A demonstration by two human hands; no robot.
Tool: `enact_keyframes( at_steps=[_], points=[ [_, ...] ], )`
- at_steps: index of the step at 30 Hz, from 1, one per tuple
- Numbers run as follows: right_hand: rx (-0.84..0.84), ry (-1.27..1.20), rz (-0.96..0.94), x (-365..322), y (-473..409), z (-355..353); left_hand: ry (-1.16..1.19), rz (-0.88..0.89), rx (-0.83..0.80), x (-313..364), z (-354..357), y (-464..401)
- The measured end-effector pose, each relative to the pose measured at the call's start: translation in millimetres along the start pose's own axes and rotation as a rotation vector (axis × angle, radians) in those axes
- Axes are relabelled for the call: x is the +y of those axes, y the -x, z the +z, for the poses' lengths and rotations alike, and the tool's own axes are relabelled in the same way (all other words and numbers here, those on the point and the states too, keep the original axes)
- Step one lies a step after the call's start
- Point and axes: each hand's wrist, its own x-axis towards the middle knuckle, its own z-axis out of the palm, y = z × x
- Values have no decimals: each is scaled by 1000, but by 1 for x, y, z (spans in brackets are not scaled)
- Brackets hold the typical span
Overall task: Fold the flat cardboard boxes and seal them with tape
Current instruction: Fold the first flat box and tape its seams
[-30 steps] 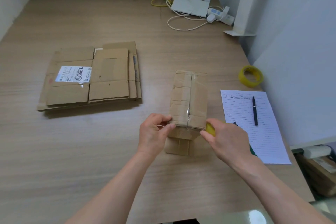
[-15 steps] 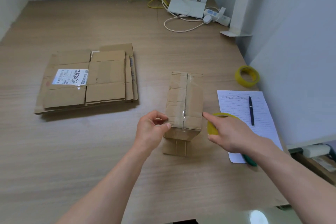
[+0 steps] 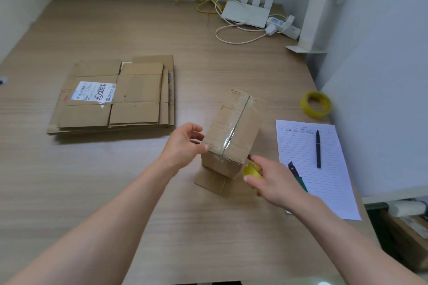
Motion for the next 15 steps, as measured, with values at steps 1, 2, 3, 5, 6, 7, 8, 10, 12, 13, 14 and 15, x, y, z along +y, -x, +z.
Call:
enact_keyframes(
  at_steps=[1,2,3,5,6,7,8,10,12,13,14,15],
  points=[
    [20,-39,4,0,0,2,-9,-7,119,-3,4,3],
    [38,-57,6,1,-1,3,23,-33,246,-8,11,10],
    [52,-56,7,3,-2,5,112,-85,335,-14,21,20],
    [71,-33,4,6,-3,7,367,-240,312,-27,49,47],
    [76,-23,2,7,-4,7,472,-311,224,-32,65,59],
    [78,-14,1,7,-5,7,545,-358,128,-35,80,68],
    [76,-9,1,7,-5,7,597,-383,48,-37,93,74],
    [59,-11,2,7,-5,6,690,-403,-29,-33,113,78],
    [49,-34,10,7,-4,4,776,-432,-16,-27,124,77],
    [39,-51,14,7,-2,2,811,-449,2,-24,128,76],
    [23,-62,16,7,-1,0,839,-458,17,-22,131,76],
    [-1,-69,16,6,1,-2,863,-460,28,-21,135,76]
  ],
)
